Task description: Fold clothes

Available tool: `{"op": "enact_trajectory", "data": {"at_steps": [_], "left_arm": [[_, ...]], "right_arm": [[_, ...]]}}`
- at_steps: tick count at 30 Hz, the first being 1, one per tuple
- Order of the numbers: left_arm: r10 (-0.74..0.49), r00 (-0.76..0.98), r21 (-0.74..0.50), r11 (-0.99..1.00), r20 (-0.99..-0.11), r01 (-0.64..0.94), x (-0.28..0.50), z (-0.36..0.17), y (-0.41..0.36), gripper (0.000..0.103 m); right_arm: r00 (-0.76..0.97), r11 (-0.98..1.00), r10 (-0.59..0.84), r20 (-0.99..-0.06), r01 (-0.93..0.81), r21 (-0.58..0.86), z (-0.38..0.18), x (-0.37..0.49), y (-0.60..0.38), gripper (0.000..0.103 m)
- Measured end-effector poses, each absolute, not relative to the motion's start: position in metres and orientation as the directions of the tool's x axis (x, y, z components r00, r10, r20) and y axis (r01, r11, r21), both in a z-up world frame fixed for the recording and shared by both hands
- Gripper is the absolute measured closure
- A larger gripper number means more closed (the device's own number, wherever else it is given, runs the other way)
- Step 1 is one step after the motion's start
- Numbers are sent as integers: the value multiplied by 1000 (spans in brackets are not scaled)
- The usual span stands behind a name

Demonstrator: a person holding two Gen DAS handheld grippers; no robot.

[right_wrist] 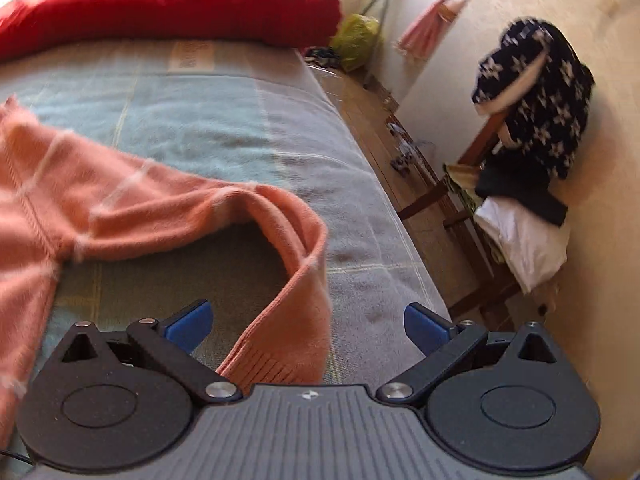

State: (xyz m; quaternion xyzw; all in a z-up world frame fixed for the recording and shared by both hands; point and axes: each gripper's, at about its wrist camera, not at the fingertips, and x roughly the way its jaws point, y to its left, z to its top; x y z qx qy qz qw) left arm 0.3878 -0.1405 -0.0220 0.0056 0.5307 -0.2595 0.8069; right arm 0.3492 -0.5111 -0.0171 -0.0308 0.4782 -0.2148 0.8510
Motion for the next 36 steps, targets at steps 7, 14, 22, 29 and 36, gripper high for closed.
{"op": "enact_trajectory", "data": {"at_steps": [7, 14, 22, 29, 36], "left_arm": [[-437, 287, -272, 839, -853, 472, 390, -23, -165, 23], [-416, 279, -255, 845, -866, 470, 389, -29, -173, 23], [-433, 272, -254, 823, -859, 508, 388, -27, -189, 23], [-435, 271, -252, 819, -859, 516, 390, -28, -196, 23], [-436, 263, -262, 822, -861, 506, 392, -31, -194, 23]], "right_arm": [[274, 866, -461, -844, 347, -361, -62, 369, -540, 1], [202, 707, -689, -696, 397, -585, -52, 380, -613, 1], [395, 816, -410, -822, 561, -137, -25, 369, -664, 1], [547, 828, -95, -832, 508, 240, -36, 364, -638, 2], [707, 788, 129, -696, 353, 504, -36, 330, -594, 0]]}}
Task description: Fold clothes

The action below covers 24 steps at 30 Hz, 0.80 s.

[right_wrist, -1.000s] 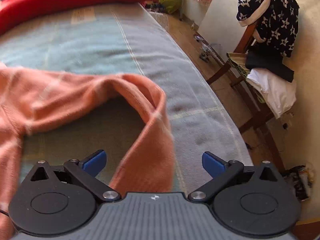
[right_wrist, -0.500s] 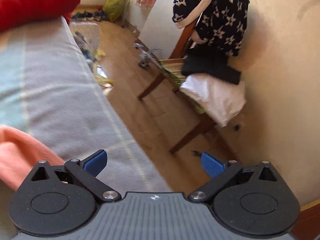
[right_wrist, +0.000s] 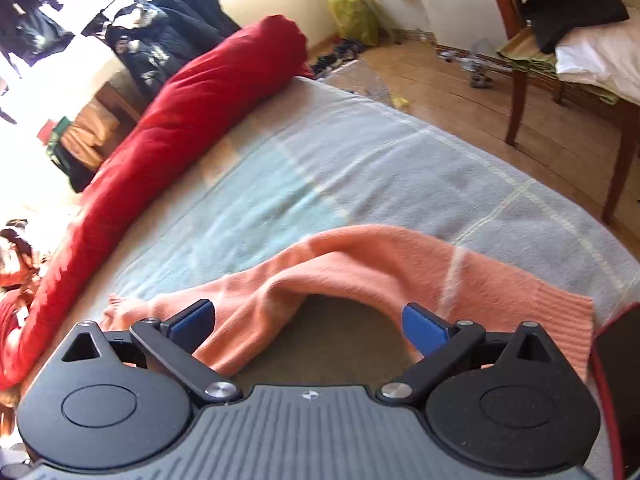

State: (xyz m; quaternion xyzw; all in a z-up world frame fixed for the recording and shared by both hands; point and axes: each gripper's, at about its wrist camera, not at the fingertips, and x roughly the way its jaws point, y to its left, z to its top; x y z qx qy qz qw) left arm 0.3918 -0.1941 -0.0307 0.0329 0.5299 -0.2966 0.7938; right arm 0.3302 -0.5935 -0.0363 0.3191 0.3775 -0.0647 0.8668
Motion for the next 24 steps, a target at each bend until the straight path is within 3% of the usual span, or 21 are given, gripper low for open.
{"op": "enact_trajectory", "data": {"at_steps": [3, 11, 17, 21, 24], "left_arm": [[-426, 258, -251, 821, -867, 512, 393, -34, -198, 23], [-395, 252, -219, 823, -883, 524, 402, -46, -218, 23], [-390, 260, -210, 826, -883, 524, 413, -48, -241, 23], [-402, 266, -216, 822, -876, 527, 418, -46, -258, 23], [-408, 264, -218, 815, -874, 537, 420, -44, -266, 23]], "right_arm": [[678, 834, 127, -724, 322, 448, -57, 336, -570, 0], [671, 944, -129, -730, 308, 117, -102, 363, -565, 0], [677, 957, -251, -692, 281, -72, -90, 381, -592, 3], [714, 931, -364, -598, 290, -221, -68, 380, -597, 2], [687, 912, -410, -600, 301, -280, -67, 370, -607, 0]]}}
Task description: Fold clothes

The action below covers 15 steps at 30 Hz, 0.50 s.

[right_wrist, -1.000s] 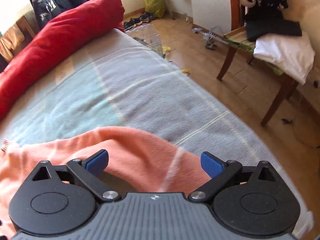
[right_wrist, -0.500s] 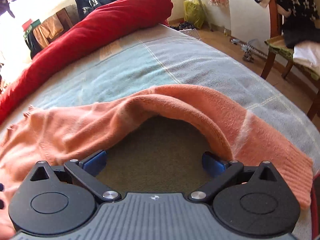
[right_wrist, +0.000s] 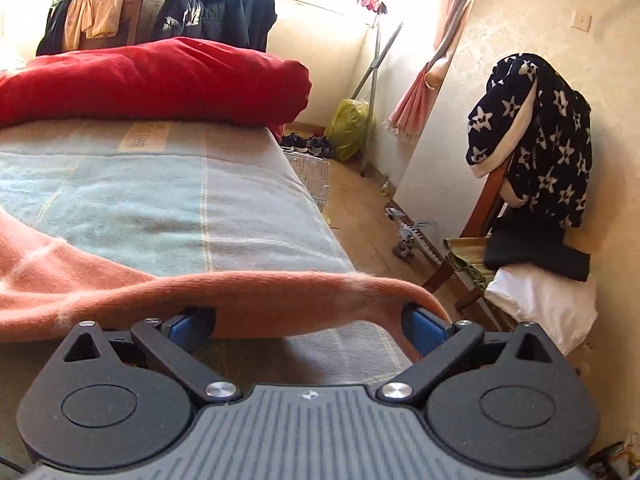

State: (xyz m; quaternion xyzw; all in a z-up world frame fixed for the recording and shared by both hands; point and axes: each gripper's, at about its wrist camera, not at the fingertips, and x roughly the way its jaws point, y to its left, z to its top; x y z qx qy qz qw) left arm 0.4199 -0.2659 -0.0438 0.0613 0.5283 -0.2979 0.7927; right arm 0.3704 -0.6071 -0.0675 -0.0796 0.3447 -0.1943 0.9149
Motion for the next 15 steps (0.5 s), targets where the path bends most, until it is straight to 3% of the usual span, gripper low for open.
{"op": "enact_trajectory", "data": {"at_steps": [6, 11, 15], "left_arm": [[-395, 263, -201, 812, -880, 548, 421, -41, -271, 24], [-391, 274, -196, 819, -879, 539, 424, -37, -272, 23], [-395, 282, -195, 818, -874, 541, 423, -35, -272, 23]], "right_arm": [[527, 877, -465, -712, 385, -288, -78, 342, -640, 1], [583, 869, -458, -671, 454, -199, -48, 342, -654, 1], [686, 921, -335, -646, 384, -69, -27, 369, -644, 0]]}}
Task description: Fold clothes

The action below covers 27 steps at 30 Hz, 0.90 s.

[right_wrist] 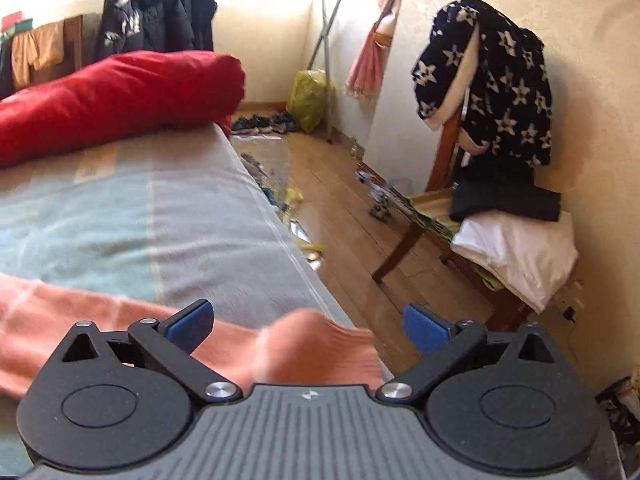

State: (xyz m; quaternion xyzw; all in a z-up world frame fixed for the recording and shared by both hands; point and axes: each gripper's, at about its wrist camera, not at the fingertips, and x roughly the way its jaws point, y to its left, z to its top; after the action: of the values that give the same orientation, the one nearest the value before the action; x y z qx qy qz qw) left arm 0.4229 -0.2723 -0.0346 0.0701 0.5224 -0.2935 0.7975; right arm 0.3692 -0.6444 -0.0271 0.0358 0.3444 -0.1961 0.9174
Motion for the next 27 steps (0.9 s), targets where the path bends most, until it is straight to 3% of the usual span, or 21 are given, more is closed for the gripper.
{"op": "enact_trajectory", "data": {"at_steps": [4, 11, 16, 18, 23, 27], "left_arm": [[-382, 300, -186, 834, -874, 519, 422, -34, -266, 23], [-306, 362, -143, 900, -881, 413, 425, -31, -216, 23], [-232, 411, -129, 956, -882, 263, 432, -29, -168, 23], [-211, 425, -124, 967, -880, 223, 432, -29, -155, 23], [-171, 449, -117, 982, -877, 146, 431, -31, -128, 23], [-161, 449, -128, 986, -879, 104, 429, -36, -112, 23]], "right_arm": [[720, 967, -82, -689, 225, 120, -36, 399, -620, 0], [694, 982, 139, -706, -7, 187, -55, 436, -555, 2], [690, 967, 254, -678, -159, 201, -44, 488, -516, 3], [684, 959, 283, -672, -207, 194, -43, 510, -498, 8], [614, 933, 338, -713, -318, 170, -55, 565, -453, 23], [557, 902, 383, -737, -400, 166, -67, 577, -427, 24]]}}
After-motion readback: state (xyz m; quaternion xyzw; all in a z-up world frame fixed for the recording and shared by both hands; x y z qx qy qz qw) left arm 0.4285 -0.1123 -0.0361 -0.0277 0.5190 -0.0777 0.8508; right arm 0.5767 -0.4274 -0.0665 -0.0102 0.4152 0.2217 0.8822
